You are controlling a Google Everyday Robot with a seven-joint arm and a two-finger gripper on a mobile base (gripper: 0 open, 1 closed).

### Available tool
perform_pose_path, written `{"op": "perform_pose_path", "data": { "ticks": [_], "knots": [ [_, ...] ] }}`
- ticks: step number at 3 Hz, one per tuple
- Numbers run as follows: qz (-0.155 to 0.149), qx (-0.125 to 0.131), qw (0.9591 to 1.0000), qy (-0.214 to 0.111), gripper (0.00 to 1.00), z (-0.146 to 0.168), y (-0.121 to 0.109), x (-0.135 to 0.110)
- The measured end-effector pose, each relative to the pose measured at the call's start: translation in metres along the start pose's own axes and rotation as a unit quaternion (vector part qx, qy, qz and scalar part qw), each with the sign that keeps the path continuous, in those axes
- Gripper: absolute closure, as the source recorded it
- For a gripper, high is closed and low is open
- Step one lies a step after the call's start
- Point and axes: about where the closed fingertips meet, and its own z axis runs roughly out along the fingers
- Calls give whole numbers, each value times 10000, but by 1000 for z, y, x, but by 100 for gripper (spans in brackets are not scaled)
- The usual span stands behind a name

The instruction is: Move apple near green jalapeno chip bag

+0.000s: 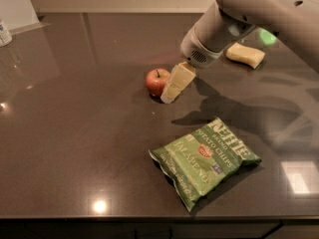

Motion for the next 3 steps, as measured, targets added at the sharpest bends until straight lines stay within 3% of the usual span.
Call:
{"op": "perform_pose_path", "data": {
  "ticks": [2, 3],
  "knots": [
    [-60, -200, 9995, 235, 0, 27, -3, 3],
    [-97, -351, 9991, 195, 0, 28, 4, -4]
  ]
}}
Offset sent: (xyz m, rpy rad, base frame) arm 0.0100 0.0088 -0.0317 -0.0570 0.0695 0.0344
